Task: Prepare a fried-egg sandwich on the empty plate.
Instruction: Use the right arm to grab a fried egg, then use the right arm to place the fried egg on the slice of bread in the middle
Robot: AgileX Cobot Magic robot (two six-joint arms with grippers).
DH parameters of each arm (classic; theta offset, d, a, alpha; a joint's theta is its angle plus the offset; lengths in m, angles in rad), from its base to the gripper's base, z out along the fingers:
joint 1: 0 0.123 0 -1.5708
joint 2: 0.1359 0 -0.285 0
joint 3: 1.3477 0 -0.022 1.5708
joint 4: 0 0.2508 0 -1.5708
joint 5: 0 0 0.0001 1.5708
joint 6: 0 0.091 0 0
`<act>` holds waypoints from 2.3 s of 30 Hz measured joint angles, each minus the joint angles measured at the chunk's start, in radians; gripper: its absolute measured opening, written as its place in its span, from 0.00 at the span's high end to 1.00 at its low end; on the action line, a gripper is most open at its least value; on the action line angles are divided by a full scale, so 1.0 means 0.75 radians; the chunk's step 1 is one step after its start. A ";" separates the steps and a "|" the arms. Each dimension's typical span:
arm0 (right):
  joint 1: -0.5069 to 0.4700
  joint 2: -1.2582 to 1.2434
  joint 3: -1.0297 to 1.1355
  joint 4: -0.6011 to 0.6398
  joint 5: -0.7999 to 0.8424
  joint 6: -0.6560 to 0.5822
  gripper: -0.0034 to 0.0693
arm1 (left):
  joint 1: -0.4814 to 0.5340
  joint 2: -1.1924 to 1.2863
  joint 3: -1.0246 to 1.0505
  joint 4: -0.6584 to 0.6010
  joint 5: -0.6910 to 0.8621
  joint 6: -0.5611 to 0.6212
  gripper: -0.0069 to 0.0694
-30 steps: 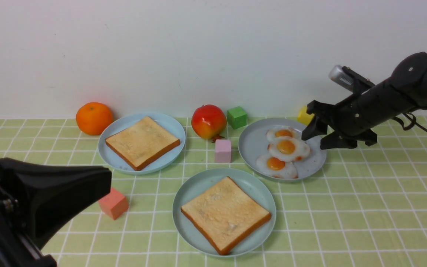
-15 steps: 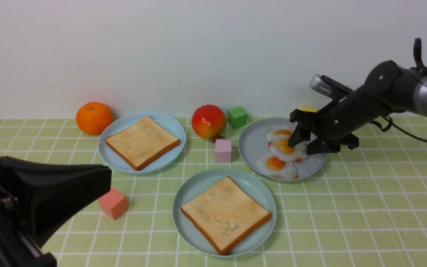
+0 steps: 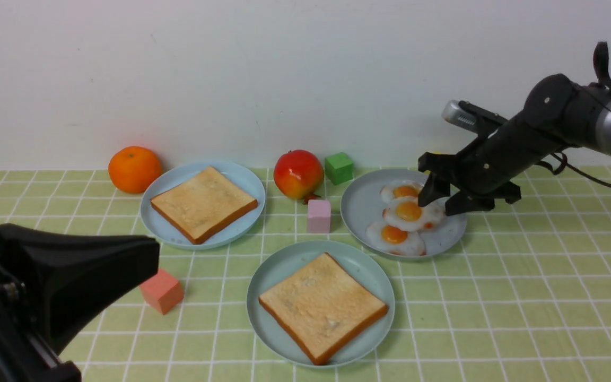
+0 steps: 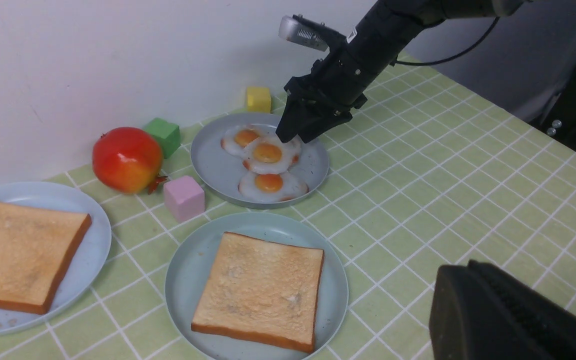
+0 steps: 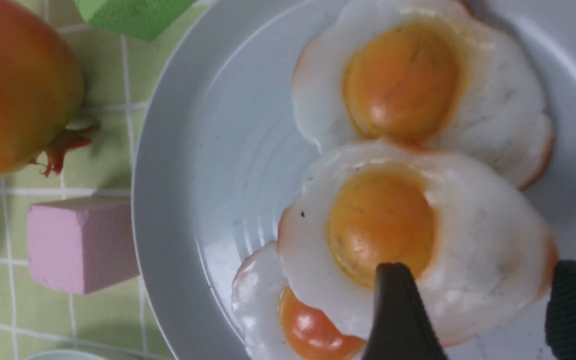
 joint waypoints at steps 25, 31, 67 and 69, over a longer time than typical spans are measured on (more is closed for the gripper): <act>0.000 0.060 -0.008 -0.002 -0.035 0.104 0.39 | 0.000 0.000 0.000 -0.012 0.000 0.000 0.93; 0.000 0.081 -0.008 0.033 -0.042 0.104 0.39 | 0.000 0.000 0.000 -0.012 0.000 0.000 0.93; 0.054 -0.321 0.053 0.214 0.302 -0.100 0.85 | 0.000 0.038 0.000 0.032 0.053 0.000 0.93; 0.097 -0.358 0.118 0.248 0.303 -0.125 0.85 | 0.000 0.054 0.000 0.032 0.058 0.000 0.93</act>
